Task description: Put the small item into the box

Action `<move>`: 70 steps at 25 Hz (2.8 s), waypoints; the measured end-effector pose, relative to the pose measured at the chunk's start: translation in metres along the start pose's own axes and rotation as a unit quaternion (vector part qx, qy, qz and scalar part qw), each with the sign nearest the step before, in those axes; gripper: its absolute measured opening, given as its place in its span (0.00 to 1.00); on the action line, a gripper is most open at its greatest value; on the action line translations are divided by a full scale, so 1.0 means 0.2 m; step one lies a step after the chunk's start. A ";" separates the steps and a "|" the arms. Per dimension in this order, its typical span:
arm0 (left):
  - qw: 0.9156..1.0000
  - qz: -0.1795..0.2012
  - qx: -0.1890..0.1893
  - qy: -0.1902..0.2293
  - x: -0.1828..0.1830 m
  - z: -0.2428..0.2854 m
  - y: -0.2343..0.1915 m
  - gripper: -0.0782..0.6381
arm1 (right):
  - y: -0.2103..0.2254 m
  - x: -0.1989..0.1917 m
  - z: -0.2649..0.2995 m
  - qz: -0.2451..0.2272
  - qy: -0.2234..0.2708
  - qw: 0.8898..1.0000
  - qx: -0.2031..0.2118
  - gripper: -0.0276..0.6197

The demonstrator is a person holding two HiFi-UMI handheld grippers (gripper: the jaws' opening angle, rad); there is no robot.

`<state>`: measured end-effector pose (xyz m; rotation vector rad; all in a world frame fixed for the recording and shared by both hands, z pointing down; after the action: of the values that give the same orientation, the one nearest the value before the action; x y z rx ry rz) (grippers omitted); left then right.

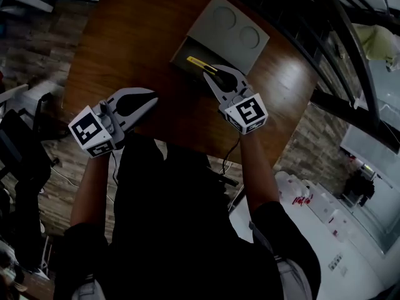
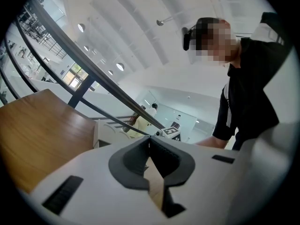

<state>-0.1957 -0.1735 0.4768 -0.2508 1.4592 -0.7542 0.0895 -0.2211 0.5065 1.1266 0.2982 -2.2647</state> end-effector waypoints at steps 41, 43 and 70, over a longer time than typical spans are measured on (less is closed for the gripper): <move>1.000 -0.027 0.000 0.002 -0.12 -0.04 0.04 0.13 | 0.04 -0.12 0.25 -0.009 -0.151 0.988 0.011 0.14; 1.000 -0.029 -0.002 0.000 -0.12 -0.04 0.04 0.13 | 0.04 -0.12 0.26 -0.013 -0.159 0.987 0.008 0.14; 0.999 -0.038 -0.015 -0.001 -0.14 -0.04 0.06 0.13 | 0.04 -0.17 0.30 -0.003 -0.223 0.975 -0.022 0.15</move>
<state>-0.1976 -0.1455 0.4915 -0.3302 1.4660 -0.7937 0.0705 -0.2401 0.5701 0.5689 0.1685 -2.4241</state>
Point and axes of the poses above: the fingertips, and each gripper's own axes: z forward along the fingers, y to its right, x out of its top, the point moved 10 cm from there along -z, backward along the fingers, and after that the axes turned 9 degrees about -y, right-handed, at the moved point
